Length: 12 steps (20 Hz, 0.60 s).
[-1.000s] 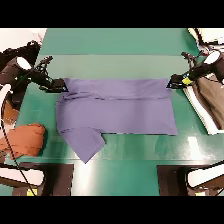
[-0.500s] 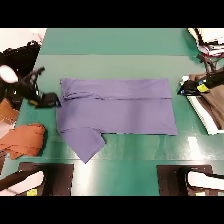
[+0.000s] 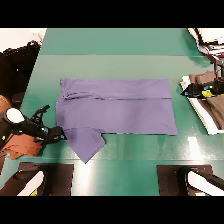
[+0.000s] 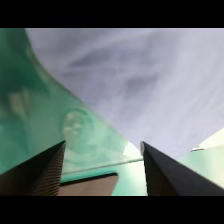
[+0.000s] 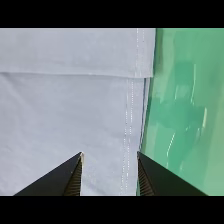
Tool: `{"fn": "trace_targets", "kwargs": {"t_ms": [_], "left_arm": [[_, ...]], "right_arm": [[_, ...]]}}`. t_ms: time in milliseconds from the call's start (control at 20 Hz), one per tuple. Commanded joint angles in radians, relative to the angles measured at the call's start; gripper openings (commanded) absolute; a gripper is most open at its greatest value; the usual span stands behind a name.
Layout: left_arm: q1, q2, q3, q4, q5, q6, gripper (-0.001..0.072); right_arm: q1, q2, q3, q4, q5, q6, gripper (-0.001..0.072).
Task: Fold the shirts.
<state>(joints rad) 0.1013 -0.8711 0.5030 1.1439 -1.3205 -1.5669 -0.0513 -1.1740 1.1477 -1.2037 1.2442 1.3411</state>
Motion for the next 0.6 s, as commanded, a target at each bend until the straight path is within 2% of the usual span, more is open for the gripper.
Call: {"fn": "trace_targets", "kwargs": {"t_ms": [0, 350, 400, 450, 500, 550], "left_arm": [[-0.002, 0.018, -0.09, -0.105, 0.089, 0.002, 0.0546], [-0.002, 0.018, -0.16, -0.199, 0.186, 0.003, 0.0544], [-0.002, 0.018, -0.158, -0.216, 0.187, 0.004, 0.0433], [-0.002, 0.018, -0.153, -0.238, 0.185, 0.029, 0.013], [-0.002, 0.018, -0.147, -0.27, 0.183, 0.073, 0.0031], [-0.002, 0.018, -0.138, -0.282, 0.174, 0.077, 0.0023]], "right_arm": [[0.0, 0.024, -0.009, 0.006, -0.012, 0.0, 0.0383], [0.0, 0.024, -0.009, 0.007, 0.006, 0.001, 0.0383], [-0.001, 0.024, -0.009, -0.002, 0.021, 0.002, 0.0383], [0.0, 0.024, -0.009, -0.026, 0.042, 0.004, 0.0383], [-0.001, 0.024, -0.009, -0.065, 0.074, 0.006, 0.0383], [-0.001, 0.024, -0.01, -0.106, 0.105, 0.006, 0.0383]]}}
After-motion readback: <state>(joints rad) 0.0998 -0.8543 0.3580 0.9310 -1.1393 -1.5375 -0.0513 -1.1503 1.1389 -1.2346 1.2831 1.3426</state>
